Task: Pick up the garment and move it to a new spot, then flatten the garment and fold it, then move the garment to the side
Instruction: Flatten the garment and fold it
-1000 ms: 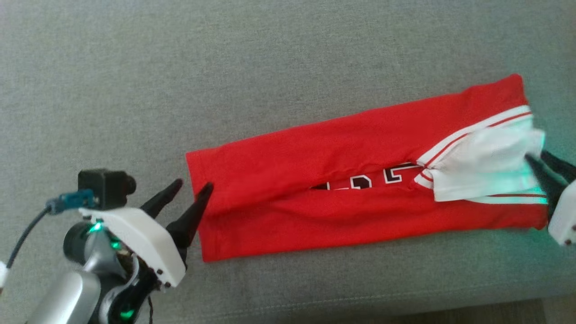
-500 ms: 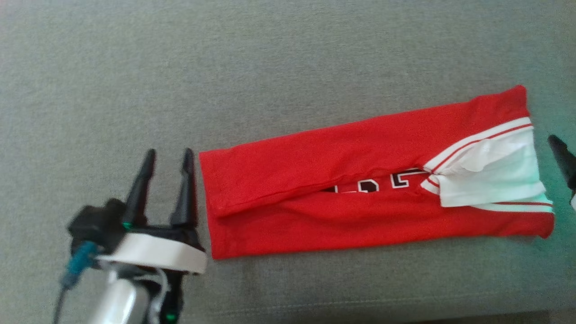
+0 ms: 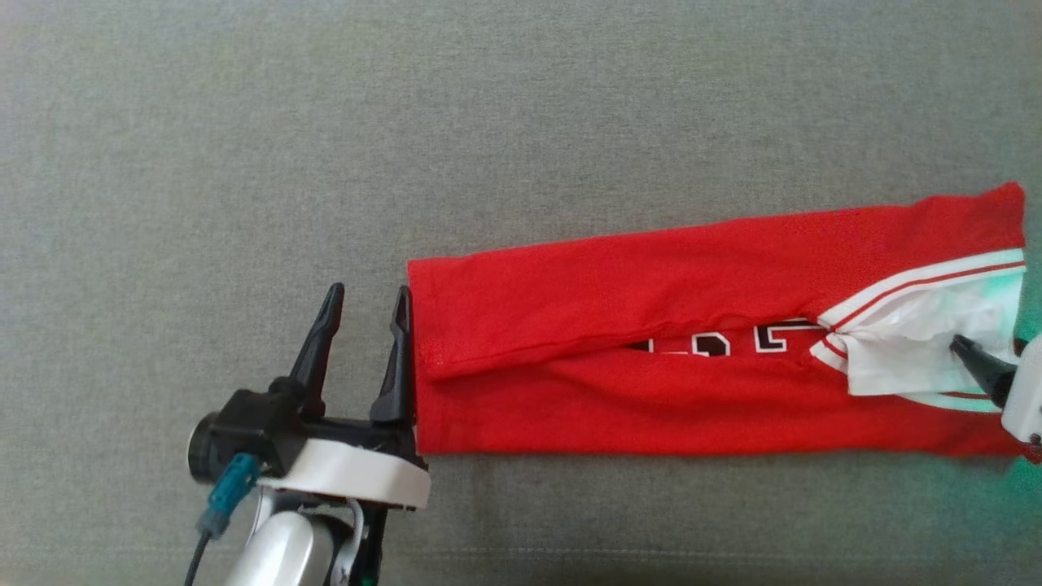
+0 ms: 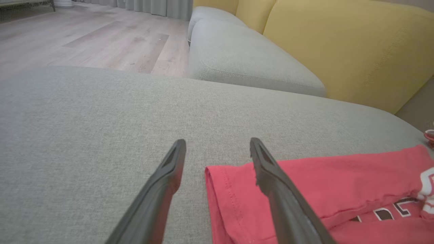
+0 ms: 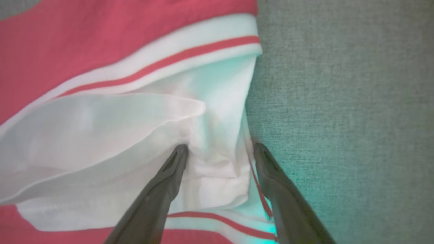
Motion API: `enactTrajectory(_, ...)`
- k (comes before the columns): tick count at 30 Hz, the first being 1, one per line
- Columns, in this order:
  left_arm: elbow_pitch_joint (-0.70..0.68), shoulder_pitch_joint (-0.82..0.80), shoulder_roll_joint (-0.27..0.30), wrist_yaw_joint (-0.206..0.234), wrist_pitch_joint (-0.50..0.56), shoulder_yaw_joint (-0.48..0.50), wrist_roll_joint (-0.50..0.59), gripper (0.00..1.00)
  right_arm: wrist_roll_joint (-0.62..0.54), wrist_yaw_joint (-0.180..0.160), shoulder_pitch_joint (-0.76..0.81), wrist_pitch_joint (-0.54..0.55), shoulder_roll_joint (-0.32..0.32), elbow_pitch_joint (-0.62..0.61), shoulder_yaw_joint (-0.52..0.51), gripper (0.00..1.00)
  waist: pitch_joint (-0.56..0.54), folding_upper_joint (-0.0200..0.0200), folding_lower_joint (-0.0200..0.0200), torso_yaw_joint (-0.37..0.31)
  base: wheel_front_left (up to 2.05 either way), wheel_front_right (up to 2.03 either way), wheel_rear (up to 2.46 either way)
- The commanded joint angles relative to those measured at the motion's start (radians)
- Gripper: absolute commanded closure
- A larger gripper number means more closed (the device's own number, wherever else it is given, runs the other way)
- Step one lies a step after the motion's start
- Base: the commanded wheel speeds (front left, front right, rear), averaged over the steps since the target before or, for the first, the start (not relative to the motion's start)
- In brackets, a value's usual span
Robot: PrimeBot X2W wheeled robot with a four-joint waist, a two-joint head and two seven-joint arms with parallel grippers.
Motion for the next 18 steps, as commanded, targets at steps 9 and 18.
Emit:
enactTrajectory(9, 0.004, 0.037, -0.044, -0.071, -0.012, 0.107, 0.06, 0.0, 0.013, -0.001, -0.063, -0.108, 0.03, 0.047, -0.016, 1.0, -0.034, -0.0001, 0.0001, 0.006, 0.0, 0.0, 0.0)
enactTrajectory(18, 0.024, 0.092, -0.079, -0.112, -0.012, 0.162, 0.065, 0.0, 0.02, -0.001, -0.114, -0.149, -0.101, 0.028, -0.208, 1.0, -0.109, -0.0001, 0.0001, 0.001, 0.0, 0.0, 0.0)
